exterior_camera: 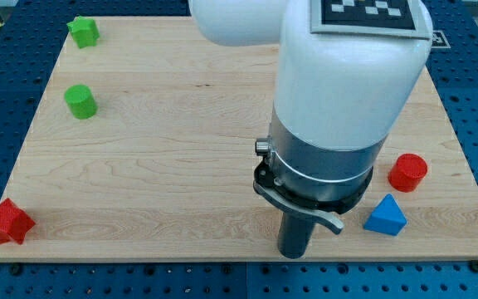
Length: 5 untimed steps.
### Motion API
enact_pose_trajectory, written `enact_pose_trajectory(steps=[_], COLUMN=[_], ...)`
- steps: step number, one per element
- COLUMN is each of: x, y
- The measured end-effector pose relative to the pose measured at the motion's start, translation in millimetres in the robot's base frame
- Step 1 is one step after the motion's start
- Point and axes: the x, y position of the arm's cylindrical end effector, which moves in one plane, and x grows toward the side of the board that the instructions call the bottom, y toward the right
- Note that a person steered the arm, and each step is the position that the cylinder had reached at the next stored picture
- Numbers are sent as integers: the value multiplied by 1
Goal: Point at the blue triangle
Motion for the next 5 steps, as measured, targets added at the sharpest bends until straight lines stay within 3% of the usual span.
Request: enact_pose_trajectory(steps=[2, 3, 4, 5], x=[0, 0, 0, 0], y=[36, 104, 131, 131])
